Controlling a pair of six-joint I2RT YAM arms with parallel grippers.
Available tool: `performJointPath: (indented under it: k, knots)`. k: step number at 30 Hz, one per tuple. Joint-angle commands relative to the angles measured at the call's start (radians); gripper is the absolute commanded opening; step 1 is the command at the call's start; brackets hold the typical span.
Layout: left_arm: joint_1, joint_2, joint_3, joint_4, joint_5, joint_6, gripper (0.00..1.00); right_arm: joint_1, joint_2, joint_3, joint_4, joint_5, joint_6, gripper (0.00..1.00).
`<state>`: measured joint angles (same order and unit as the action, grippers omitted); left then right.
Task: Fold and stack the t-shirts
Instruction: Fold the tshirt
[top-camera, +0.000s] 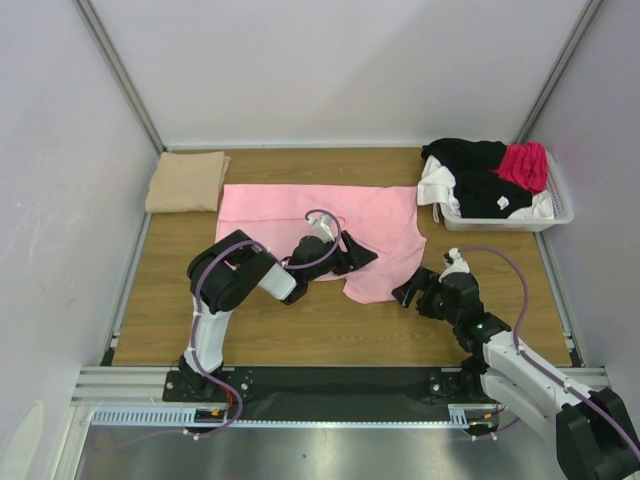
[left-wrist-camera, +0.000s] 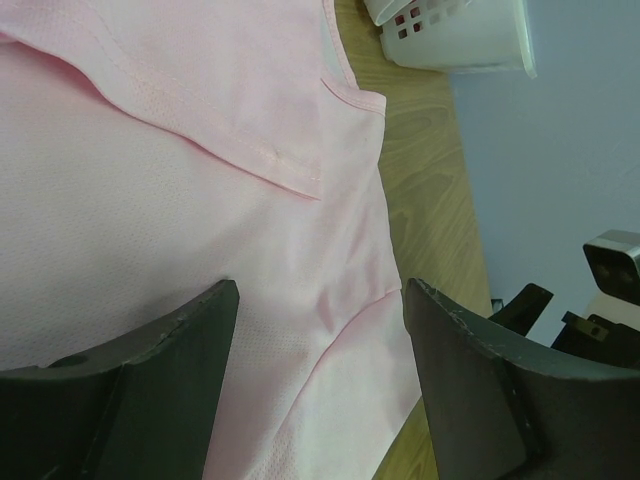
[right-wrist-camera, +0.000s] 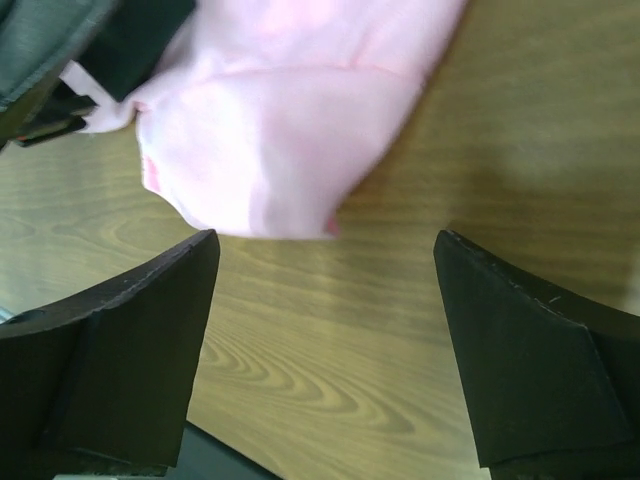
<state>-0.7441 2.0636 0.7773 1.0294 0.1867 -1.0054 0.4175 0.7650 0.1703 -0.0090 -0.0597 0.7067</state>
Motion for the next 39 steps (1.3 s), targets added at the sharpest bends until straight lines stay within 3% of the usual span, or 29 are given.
performJointPath:
  k: [1, 8, 18, 22, 31, 39]
  knots:
    - [-0.006, 0.018, -0.015, 0.021, -0.012, 0.007, 0.74, 0.004, 0.029, -0.02, 0.185, -0.038, -0.056, 0.95]
    - [-0.006, 0.024, -0.015, 0.026, -0.01, 0.004, 0.74, 0.006, 0.108, -0.043, 0.271, -0.018, -0.016, 0.98]
    - [-0.008, 0.023, -0.016, 0.028, -0.012, 0.001, 0.74, 0.017, 0.4, -0.069, 0.584, -0.081, 0.094, 0.97]
    - [-0.008, 0.018, -0.019, 0.029, -0.015, 0.002, 0.74, 0.024, 0.436, -0.081, 0.646, -0.086, 0.114, 0.96]
    - [-0.008, 0.02, -0.021, 0.031, -0.016, 0.002, 0.73, 0.095, 0.386, -0.094, 0.586, -0.152, 0.178, 0.86]
    - [-0.008, 0.026, -0.019, 0.035, -0.015, -0.001, 0.73, 0.184, 0.202, -0.135, 0.422, -0.104, 0.215, 0.82]
